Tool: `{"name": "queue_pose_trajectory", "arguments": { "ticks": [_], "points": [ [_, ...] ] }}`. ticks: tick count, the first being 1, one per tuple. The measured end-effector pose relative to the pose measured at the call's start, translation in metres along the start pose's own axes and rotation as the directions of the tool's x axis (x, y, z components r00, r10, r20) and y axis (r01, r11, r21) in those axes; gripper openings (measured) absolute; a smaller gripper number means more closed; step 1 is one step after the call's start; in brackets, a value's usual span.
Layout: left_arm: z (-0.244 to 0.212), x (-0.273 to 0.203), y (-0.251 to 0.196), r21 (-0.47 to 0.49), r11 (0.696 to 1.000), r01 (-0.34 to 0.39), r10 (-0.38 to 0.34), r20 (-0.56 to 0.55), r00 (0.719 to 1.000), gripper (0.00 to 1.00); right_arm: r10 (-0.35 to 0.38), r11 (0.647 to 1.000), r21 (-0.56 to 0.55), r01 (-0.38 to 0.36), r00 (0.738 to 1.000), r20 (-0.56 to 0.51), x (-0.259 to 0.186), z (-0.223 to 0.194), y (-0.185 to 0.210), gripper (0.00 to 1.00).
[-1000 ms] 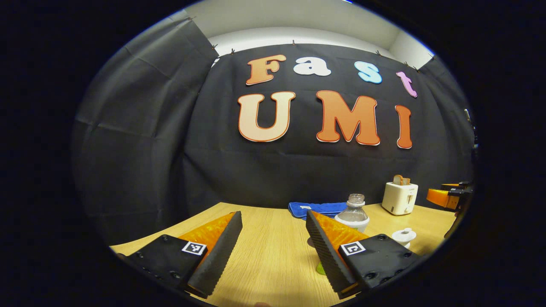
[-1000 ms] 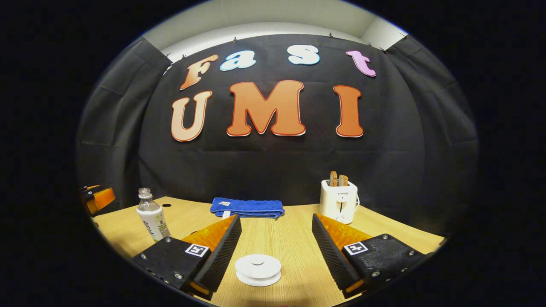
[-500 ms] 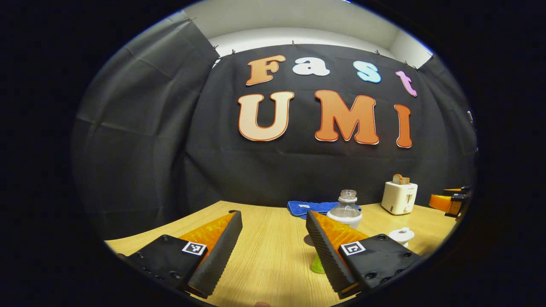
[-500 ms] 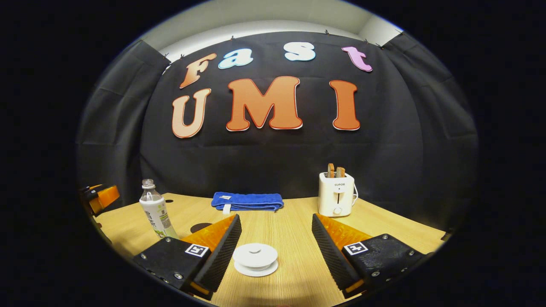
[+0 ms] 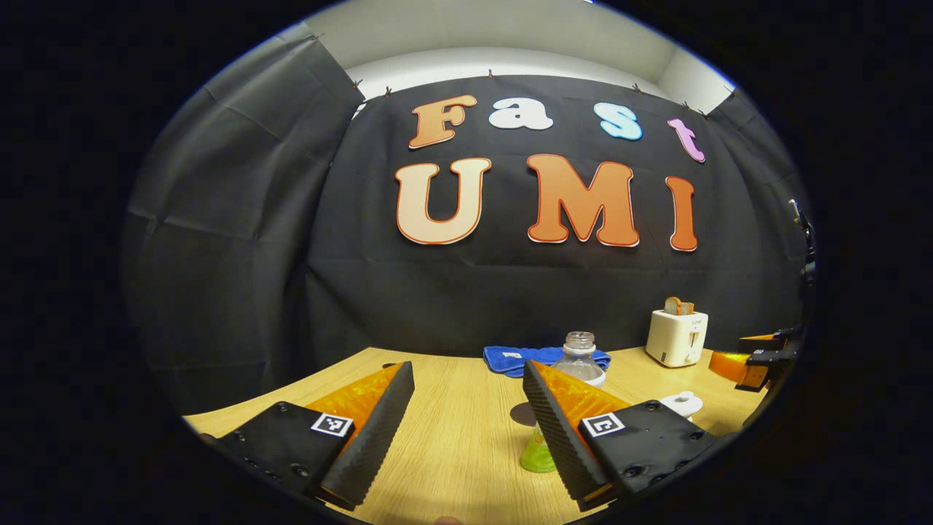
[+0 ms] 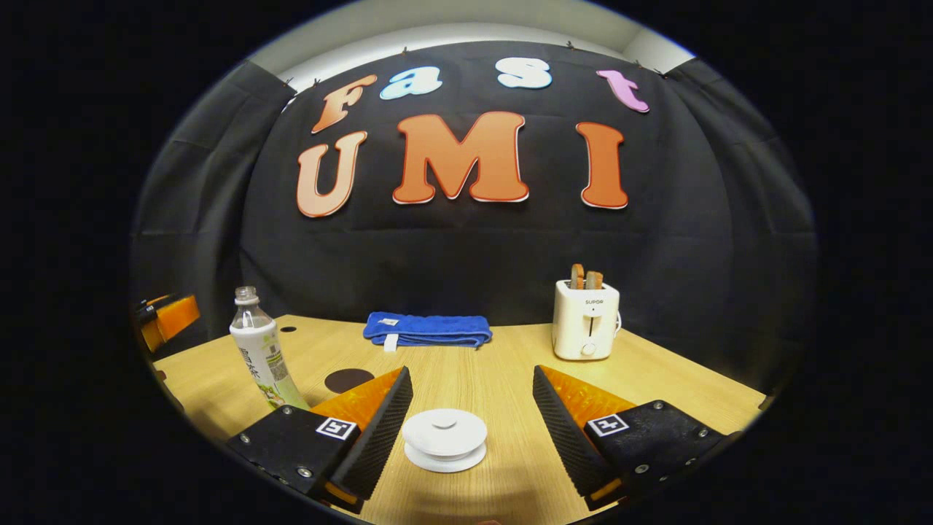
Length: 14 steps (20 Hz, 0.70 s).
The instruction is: Open the teacup lid with one hand, grasp the water bottle and pour water into the teacup with the other hand; after pouring, place the water bottle on the coaster and then close the teacup lid.
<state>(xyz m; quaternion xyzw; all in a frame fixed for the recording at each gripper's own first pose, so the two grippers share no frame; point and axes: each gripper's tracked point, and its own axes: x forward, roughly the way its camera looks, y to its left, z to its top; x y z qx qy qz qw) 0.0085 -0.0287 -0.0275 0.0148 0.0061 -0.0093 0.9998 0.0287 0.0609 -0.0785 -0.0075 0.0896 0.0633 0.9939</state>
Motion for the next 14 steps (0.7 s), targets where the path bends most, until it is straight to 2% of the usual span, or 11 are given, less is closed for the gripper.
{"name": "queue_pose_trajectory", "arguments": {
  "ticks": [7,10,13,14],
  "points": [
    [-0.006,0.001,0.014,-0.001,1.0,-0.029,0.029,-0.011,1.0,0.98,0.013,0.999,-0.042,-0.021,0.985,-0.173,0.027,-0.047,0.012,0.99],
    [-0.008,0.001,0.017,0.0,0.999,-0.036,0.036,-0.016,0.999,0.98,0.007,0.999,-0.045,-0.016,0.982,-0.189,0.034,-0.049,0.012,0.99],
    [-0.01,0.003,0.019,-0.001,0.999,-0.038,0.038,-0.018,0.999,0.98,-0.009,0.998,-0.06,-0.001,0.985,-0.174,0.039,-0.047,0.009,0.92],
    [-0.011,0.003,0.019,-0.002,0.999,-0.038,0.038,-0.02,0.999,0.98,-0.002,0.998,-0.06,-0.009,0.984,-0.18,0.04,-0.048,0.012,0.86]
  ]
}}
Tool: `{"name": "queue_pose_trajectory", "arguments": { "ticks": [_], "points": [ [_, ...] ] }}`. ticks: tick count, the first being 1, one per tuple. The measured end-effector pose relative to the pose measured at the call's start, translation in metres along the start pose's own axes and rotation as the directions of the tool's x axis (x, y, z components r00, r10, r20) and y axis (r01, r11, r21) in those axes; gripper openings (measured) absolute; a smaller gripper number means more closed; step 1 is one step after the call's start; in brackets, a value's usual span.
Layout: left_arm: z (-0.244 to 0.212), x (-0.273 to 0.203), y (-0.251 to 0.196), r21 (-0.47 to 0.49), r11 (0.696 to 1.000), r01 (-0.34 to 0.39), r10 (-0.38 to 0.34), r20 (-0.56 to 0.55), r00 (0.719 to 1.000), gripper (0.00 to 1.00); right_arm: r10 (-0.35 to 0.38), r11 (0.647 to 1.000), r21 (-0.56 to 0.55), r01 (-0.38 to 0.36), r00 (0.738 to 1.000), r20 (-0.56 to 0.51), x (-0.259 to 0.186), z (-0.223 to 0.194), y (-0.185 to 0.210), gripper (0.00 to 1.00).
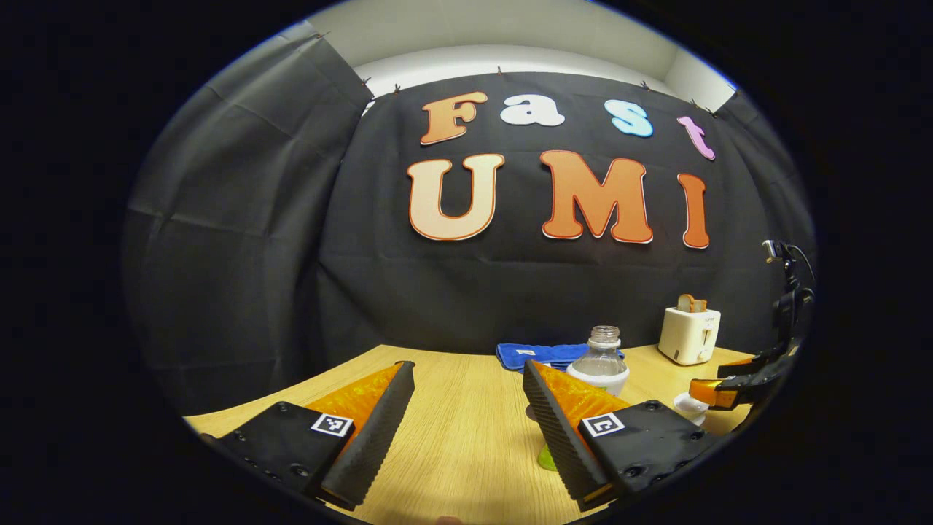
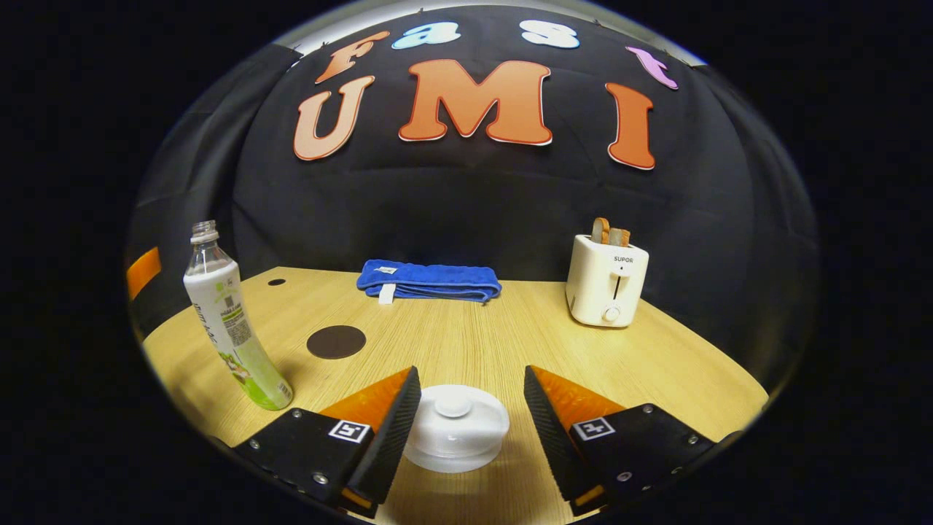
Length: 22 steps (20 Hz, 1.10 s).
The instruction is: Open the teacup lid with one hand, grasp the water bottle and pour water into the teacup with the other hand; after pouring, place the water bottle on the coaster and then close the teacup lid.
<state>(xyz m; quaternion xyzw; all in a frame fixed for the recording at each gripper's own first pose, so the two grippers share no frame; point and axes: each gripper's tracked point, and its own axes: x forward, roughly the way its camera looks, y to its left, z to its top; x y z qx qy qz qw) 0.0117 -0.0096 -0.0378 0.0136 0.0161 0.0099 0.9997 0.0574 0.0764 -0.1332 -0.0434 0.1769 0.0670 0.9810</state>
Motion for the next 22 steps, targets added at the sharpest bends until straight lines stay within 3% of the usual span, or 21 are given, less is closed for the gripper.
{"name": "queue_pose_trajectory", "arguments": {
  "ticks": [5,7,12,15,22],
  "points": [
    [-0.003,0.002,0.005,-0.006,1.0,-0.009,0.009,-0.008,1.0,0.98,0.029,0.999,-0.024,-0.03,0.999,-0.021,0.006,-0.005,0.011,0.75],
    [-0.005,0.002,0.008,-0.012,1.0,-0.014,0.013,-0.01,1.0,0.98,0.036,0.999,-0.031,-0.037,0.999,-0.032,0.01,-0.007,0.014,0.65],
    [-0.006,0.004,0.011,-0.015,1.0,-0.021,0.021,-0.011,1.0,0.98,0.026,0.998,-0.048,-0.029,0.998,-0.06,0.02,-0.014,0.013,0.6],
    [-0.006,0.005,0.012,-0.015,1.0,-0.023,0.023,-0.015,1.0,0.98,0.014,0.999,-0.047,-0.016,0.998,-0.056,0.022,-0.012,0.012,0.38],
    [-0.005,0.005,0.011,-0.01,1.0,-0.027,0.027,-0.013,1.0,0.98,0.014,0.999,-0.029,-0.014,0.999,-0.03,0.021,-0.005,0.01,0.16]
  ]
}}
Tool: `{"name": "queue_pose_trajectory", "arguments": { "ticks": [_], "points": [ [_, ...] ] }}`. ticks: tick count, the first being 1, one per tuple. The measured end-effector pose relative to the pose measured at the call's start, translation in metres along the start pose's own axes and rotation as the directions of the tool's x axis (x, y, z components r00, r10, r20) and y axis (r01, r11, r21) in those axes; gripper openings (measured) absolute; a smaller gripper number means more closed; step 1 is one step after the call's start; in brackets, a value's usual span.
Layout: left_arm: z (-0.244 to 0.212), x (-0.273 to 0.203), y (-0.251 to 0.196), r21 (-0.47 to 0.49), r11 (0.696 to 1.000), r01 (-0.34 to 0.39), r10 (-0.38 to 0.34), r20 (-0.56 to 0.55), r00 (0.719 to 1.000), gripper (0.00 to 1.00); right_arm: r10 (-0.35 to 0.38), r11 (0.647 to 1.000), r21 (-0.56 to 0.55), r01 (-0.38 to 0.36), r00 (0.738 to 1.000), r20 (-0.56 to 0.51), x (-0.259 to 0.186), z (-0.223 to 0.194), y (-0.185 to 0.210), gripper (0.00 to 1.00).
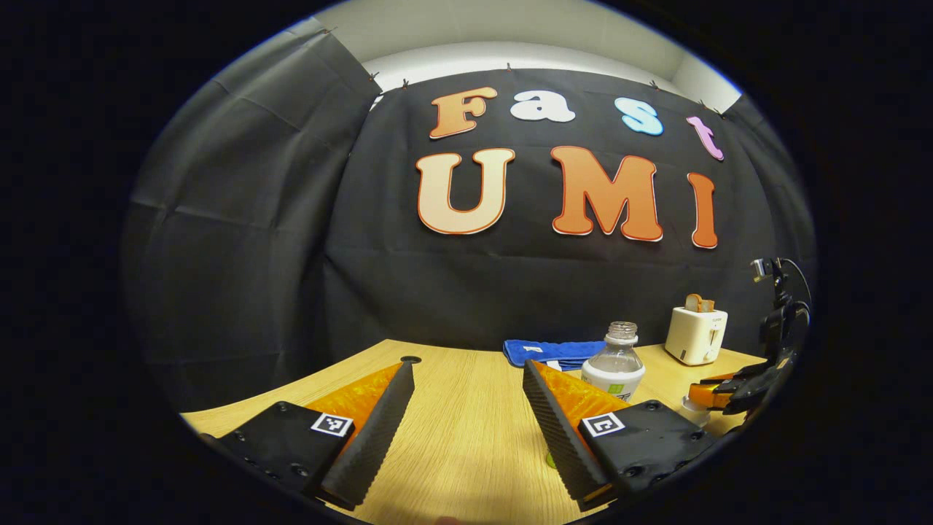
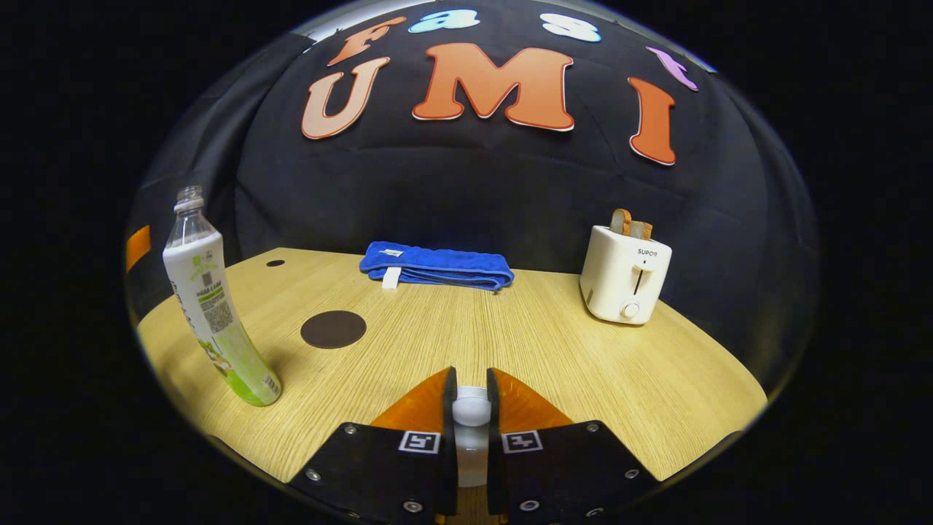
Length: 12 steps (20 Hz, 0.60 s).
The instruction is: Open the teacup lid with one hand, grasp the water bottle and pour water into the teacup with the other hand; after pouring, place the water bottle on the coaster and then close the teacup lid.
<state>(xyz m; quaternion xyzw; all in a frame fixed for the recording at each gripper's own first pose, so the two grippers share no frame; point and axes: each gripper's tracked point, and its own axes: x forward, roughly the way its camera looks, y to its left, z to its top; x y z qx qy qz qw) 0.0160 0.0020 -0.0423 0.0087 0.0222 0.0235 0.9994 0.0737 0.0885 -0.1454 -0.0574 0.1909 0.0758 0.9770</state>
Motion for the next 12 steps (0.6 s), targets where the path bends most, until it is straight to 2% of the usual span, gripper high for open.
{"name": "queue_pose_trajectory", "arguments": {
  "ticks": [4,8,12],
  "points": [
    [0.005,-0.003,0.002,-0.016,1.0,0.0,0.0,0.004,1.0,0.98,-0.016,1.0,0.023,0.015,0.998,0.059,-0.012,0.033,-0.02,0.16],
    [0.012,-0.006,0.001,-0.019,1.0,0.002,-0.002,0.01,1.0,0.98,-0.079,0.997,0.029,0.076,0.992,0.098,-0.028,0.054,-0.06,0.16],
    [0.023,-0.011,-0.012,-0.007,1.0,0.025,-0.025,0.025,0.999,0.98,-0.145,0.989,0.032,0.142,0.984,0.105,-0.041,0.056,-0.101,0.16]
  ]
}}
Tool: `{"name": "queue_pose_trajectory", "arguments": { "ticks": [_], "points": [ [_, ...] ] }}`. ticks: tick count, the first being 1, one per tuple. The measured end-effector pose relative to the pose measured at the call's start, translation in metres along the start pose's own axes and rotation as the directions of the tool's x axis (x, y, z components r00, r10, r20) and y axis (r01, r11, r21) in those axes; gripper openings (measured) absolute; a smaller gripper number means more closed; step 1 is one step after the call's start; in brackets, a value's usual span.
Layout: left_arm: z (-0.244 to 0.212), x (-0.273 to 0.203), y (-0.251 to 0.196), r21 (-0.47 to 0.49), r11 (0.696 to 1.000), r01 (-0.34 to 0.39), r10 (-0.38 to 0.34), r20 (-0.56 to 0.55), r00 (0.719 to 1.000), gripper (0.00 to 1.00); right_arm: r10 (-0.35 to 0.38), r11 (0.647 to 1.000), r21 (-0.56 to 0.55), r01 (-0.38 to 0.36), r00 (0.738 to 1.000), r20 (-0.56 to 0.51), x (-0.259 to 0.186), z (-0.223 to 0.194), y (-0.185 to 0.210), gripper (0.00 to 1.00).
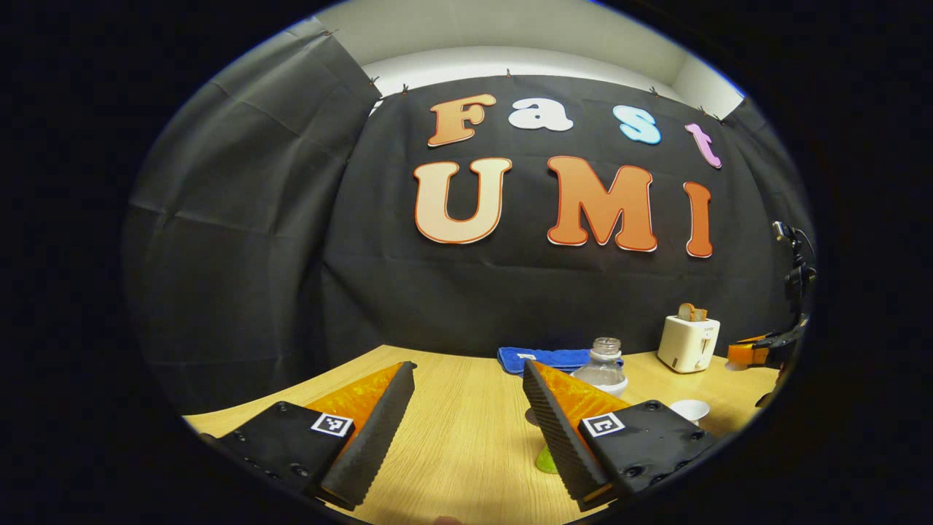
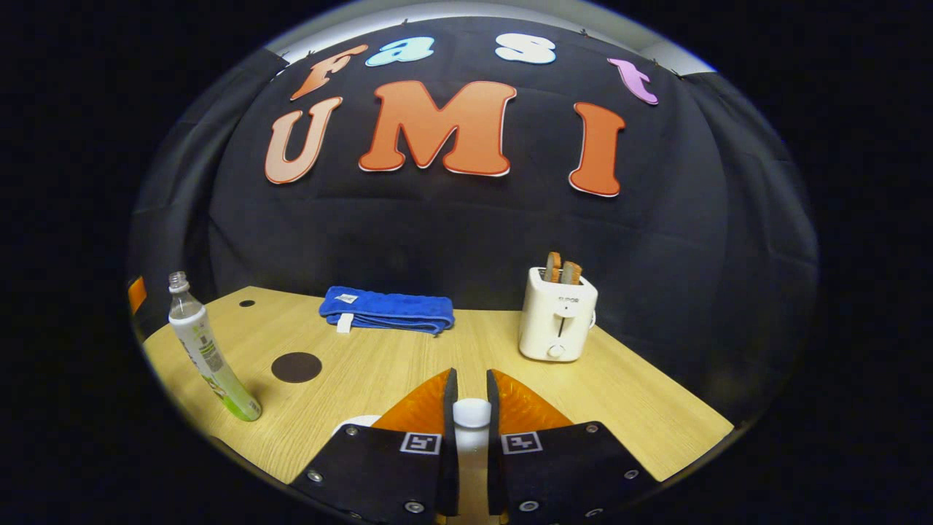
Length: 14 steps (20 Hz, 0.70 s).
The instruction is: Open the teacup lid with one hand, grasp the water bottle and pour water into the teacup with the other hand; after pouring, place the water bottle on the coaster and then close the teacup lid.
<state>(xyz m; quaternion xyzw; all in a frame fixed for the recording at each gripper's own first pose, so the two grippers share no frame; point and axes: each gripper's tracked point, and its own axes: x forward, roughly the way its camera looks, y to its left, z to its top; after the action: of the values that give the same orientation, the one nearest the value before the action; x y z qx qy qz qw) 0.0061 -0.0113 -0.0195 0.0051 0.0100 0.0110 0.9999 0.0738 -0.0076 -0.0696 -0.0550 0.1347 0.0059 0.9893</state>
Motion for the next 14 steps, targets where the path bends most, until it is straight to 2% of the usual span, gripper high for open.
{"name": "queue_pose_trajectory", "arguments": {
  "ticks": [4,9,14],
  "points": [
    [0.004,-0.003,-0.019,0.02,0.999,0.037,-0.037,-0.001,0.999,0.98,-0.05,0.999,0.015,0.051,0.999,-0.009,-0.007,-0.007,-0.032,0.15],
    [0.015,-0.015,-0.067,0.007,0.99,0.143,-0.143,0.004,0.99,0.99,-0.09,0.995,0.048,0.091,0.996,-0.028,-0.013,-0.019,-0.057,0.16],
    [0.006,-0.013,-0.117,0.015,0.975,0.222,-0.221,-0.046,0.974,0.97,-0.085,0.994,0.067,0.087,0.996,-0.033,-0.022,-0.027,-0.062,0.16]
  ]
}}
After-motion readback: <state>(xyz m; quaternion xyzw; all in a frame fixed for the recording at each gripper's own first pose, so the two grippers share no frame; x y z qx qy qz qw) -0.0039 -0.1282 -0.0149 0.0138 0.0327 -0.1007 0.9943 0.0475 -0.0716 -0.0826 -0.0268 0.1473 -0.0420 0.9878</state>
